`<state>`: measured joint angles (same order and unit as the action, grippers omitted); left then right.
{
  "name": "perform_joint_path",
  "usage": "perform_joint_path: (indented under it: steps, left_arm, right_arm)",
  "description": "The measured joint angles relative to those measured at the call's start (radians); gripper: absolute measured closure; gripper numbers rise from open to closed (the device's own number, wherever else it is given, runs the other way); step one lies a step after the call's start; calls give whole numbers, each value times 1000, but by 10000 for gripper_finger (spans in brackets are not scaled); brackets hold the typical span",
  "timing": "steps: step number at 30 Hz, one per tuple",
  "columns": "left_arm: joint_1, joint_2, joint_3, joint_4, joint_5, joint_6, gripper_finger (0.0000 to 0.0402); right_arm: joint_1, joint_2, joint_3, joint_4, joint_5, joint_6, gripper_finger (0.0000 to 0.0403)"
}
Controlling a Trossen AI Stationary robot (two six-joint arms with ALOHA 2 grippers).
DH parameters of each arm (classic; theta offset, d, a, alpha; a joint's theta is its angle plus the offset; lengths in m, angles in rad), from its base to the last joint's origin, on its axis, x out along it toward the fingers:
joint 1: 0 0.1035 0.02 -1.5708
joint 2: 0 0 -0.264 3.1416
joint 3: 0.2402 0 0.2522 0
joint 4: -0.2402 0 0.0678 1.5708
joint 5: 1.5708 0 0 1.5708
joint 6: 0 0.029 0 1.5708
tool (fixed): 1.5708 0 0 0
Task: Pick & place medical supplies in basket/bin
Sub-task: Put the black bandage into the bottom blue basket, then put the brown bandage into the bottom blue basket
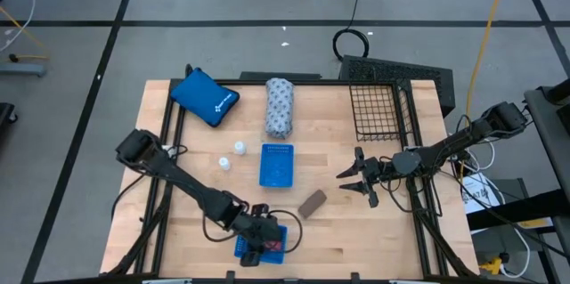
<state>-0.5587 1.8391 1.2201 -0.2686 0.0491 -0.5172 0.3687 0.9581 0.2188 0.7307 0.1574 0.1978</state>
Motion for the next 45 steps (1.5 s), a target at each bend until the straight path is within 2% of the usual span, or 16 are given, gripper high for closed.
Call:
perform_joint_path:
  steps: [5,11,26,40,45]
  left_arm:
    - [3,8,0,12,2,2,225]
    - [3,7,0,15,-95,-1,213]
    - [8,7,0,34,-170,-16,188]
    - [8,26,0,47,-180,-80,187]
    - [21,76,-1,134,-104,-43,188]
  right_arm:
    - [0,0,0,0,0,0,271]
    - [0,0,0,0,0,0,271]
    - [0,0,0,0,-1,0,271]
    - [0,0,0,0,-2,0,271]
    - [0,0,0,2,-2,0,271]
